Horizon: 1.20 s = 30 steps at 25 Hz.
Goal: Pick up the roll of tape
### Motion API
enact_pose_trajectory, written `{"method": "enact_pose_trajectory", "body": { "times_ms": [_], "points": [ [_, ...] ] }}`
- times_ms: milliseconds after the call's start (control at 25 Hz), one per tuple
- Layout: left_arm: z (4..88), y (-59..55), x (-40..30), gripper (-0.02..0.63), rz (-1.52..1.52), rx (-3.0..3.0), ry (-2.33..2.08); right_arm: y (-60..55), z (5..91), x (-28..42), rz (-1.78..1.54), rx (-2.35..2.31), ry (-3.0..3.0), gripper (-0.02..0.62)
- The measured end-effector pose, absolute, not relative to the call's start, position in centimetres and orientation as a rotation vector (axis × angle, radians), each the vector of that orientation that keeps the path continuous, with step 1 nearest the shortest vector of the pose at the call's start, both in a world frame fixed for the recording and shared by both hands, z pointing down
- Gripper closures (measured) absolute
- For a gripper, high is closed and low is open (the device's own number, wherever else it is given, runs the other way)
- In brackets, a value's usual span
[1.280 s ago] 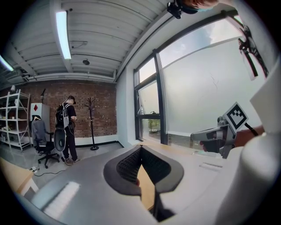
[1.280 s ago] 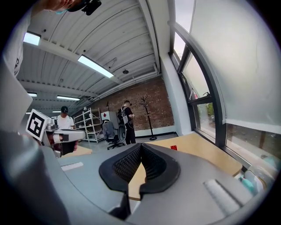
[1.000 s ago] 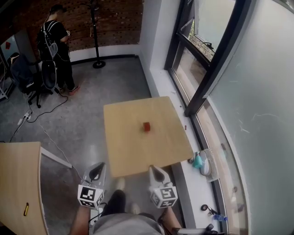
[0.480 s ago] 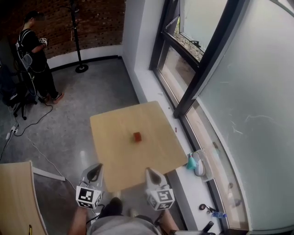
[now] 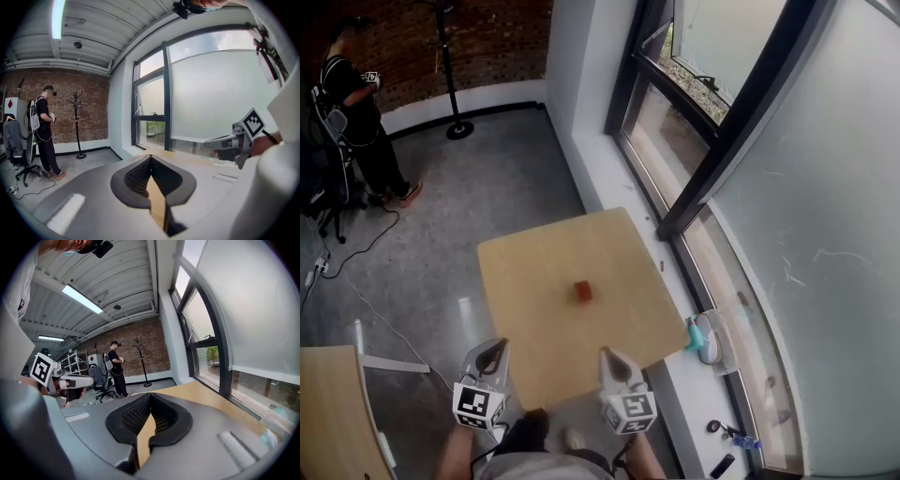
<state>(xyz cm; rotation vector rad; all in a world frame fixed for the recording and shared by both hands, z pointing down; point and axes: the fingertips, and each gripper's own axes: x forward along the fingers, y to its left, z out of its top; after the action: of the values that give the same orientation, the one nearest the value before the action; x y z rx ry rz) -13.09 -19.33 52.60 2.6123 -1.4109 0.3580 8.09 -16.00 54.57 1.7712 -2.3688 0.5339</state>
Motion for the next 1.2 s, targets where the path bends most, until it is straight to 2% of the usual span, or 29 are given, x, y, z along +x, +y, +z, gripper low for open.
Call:
{"method": "enact_pose_trajectory", "body": {
  "times_ms": [1200],
  "points": [
    [63.3,-25.7,-12.3,0.606,0.505,2.586,-1.237,-24.4,67.8,5.8,0.699,1.715,-2.266,0.581]
  ]
}}
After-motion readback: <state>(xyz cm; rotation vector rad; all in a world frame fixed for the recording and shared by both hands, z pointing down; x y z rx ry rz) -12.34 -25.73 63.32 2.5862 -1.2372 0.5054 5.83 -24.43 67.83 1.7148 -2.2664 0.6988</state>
